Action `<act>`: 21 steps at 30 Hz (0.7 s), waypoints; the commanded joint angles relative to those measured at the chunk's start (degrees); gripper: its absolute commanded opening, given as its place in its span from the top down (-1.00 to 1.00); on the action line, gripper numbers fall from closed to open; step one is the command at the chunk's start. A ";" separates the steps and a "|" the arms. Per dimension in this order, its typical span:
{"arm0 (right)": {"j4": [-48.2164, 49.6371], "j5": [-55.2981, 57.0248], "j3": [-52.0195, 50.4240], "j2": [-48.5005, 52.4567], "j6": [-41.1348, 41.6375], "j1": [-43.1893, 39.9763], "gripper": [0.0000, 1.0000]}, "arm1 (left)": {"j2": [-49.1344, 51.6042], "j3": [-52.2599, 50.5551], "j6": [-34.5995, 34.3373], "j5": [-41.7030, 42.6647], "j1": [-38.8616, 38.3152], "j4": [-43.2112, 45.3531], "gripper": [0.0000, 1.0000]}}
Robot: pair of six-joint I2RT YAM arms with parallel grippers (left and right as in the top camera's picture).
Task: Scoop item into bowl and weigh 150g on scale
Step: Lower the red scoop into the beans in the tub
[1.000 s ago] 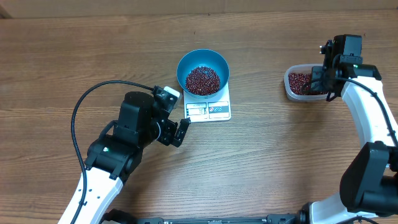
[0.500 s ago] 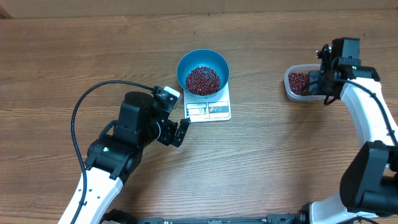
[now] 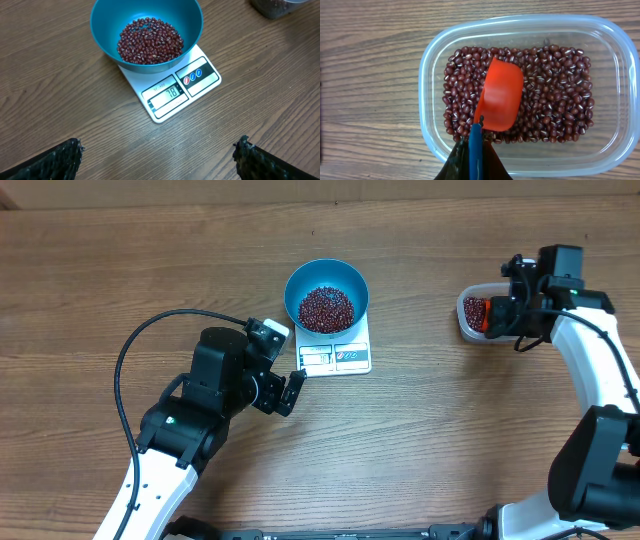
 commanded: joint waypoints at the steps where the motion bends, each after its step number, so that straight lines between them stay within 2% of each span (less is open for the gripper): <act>1: 0.55 -9.20 -0.52 0.13 -1.44 -3.32 0.93 | -0.98 -0.15 1.07 0.83 0.22 0.15 -0.99; 6: 0.81 -16.74 -0.52 0.13 -2.45 -7.28 0.93 | -0.98 -0.15 1.07 0.81 0.22 0.15 -0.99; 21: 0.26 -16.68 -0.57 0.31 -3.67 -7.85 0.93 | -0.98 -0.15 1.09 0.81 0.22 0.15 -0.99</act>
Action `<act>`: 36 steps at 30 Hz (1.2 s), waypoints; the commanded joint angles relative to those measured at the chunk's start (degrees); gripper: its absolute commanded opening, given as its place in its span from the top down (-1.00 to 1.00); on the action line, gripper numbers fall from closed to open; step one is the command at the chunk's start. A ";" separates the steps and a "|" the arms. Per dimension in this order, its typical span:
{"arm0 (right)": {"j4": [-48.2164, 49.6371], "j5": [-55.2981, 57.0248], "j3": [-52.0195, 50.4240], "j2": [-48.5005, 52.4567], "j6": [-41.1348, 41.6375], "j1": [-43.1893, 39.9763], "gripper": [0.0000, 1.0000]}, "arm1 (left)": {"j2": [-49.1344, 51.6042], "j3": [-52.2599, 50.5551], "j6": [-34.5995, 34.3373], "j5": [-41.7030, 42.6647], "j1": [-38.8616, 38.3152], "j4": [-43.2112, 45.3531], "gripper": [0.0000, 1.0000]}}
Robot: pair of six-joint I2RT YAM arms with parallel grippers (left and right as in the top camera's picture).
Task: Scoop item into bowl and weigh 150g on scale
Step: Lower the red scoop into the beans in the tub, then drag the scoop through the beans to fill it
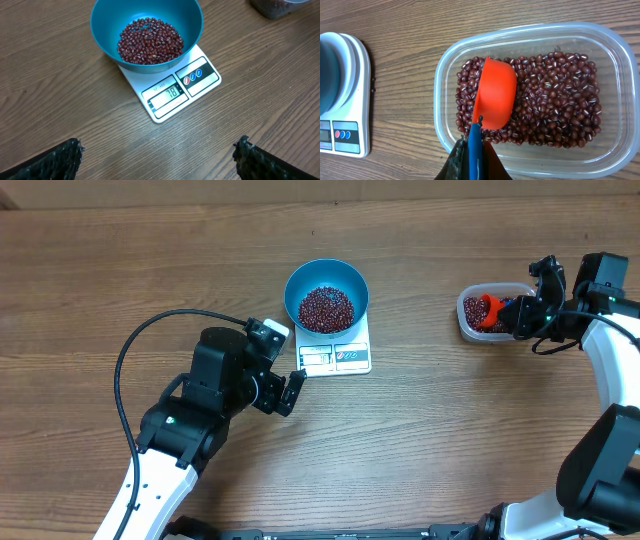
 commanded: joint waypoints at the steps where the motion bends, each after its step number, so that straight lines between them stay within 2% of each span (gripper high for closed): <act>1: 0.26 -1.51 -0.57 0.76 -0.44 0.00 0.93 | -0.98 -0.15 1.07 0.81 0.22 0.13 -0.99; 8: 0.55 -3.96 -0.57 5.73 -0.46 -0.02 0.93 | -0.98 -0.15 1.07 0.81 0.22 0.13 -0.99; 19: 0.37 -8.15 -0.57 6.01 -0.44 -2.12 0.93 | -0.98 -0.15 1.09 0.81 0.22 0.13 -0.99; 29: 0.81 -25.07 -0.61 9.29 -1.79 -11.17 0.93 | -0.98 -0.15 1.07 0.81 0.22 0.13 -0.99; 36: 0.57 -28.81 -0.66 11.78 -2.03 -12.00 0.93 | -0.98 -0.15 1.09 0.81 0.22 0.13 -0.99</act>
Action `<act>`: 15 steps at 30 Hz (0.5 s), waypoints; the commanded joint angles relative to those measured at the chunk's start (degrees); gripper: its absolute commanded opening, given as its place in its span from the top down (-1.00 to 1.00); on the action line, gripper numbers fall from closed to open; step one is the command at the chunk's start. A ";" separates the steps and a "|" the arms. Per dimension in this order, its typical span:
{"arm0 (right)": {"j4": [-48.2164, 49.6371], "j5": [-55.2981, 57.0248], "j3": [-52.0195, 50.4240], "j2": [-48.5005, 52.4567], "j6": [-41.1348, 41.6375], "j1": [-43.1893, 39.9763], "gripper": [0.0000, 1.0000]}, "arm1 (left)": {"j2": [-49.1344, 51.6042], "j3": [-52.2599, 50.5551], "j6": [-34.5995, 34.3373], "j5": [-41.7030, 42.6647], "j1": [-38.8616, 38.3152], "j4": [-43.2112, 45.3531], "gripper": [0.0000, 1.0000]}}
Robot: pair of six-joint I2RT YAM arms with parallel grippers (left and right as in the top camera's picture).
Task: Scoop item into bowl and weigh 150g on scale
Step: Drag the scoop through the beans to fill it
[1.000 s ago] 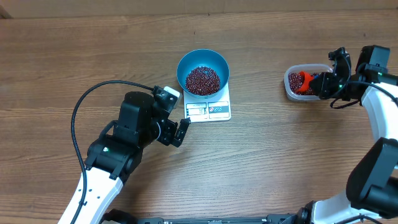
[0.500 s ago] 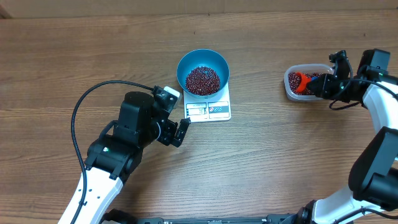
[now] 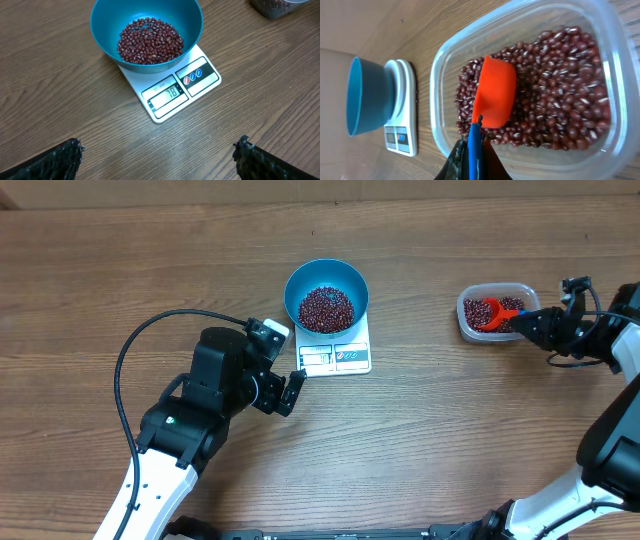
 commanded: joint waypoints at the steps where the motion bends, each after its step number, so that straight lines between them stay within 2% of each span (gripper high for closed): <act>1: -0.02 -6.03 -0.57 1.51 -1.11 0.00 0.93 | -0.98 -0.15 1.09 0.83 0.22 0.13 -0.99; 7: 0.17 -10.21 -0.57 1.60 -1.09 0.00 0.93 | -0.98 -0.15 1.07 0.81 0.22 0.13 -0.99; 15: -0.26 -10.43 -0.57 1.60 -1.16 -2.71 0.93 | -0.98 -0.15 1.07 0.83 0.22 0.13 -0.99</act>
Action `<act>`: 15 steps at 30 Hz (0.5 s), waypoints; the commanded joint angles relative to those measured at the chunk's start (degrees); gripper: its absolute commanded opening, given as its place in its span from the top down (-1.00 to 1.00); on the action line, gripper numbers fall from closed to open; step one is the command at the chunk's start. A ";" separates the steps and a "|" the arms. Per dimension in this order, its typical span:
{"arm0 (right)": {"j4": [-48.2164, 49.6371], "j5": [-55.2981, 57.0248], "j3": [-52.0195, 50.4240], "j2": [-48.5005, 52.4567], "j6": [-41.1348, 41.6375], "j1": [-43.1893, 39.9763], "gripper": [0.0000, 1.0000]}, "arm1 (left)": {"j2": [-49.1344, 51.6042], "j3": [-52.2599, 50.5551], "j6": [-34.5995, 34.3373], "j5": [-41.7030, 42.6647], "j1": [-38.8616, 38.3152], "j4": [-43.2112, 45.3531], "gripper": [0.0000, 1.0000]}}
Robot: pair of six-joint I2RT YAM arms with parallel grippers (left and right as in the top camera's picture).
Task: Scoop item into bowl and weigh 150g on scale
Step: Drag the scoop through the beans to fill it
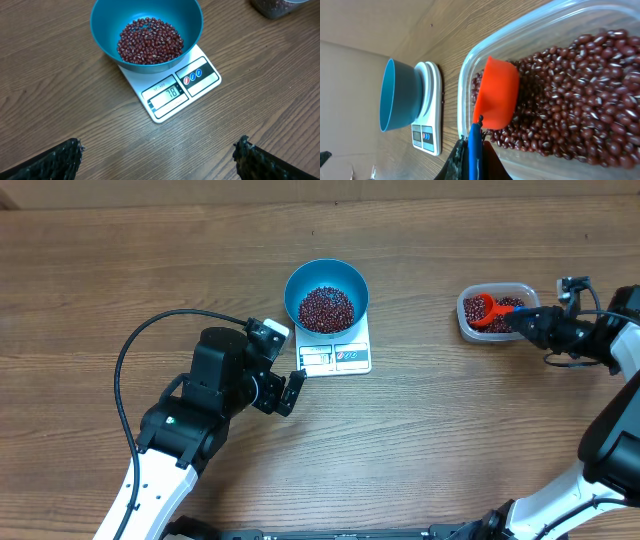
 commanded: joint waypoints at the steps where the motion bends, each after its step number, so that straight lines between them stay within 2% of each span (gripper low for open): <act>1: -0.55 -2.75 -0.55 0.39 -0.98 -2.82 0.93 | -0.98 -0.15 1.09 0.81 0.22 0.13 -0.99; 7: -2.69 -3.21 -0.55 0.39 -2.32 -6.21 0.93 | -0.98 -0.15 1.09 0.81 0.22 0.13 -0.99; 15: -3.32 -10.54 -0.55 0.39 -3.72 -7.26 0.93 | -0.98 -0.15 1.07 0.81 0.22 0.13 -0.99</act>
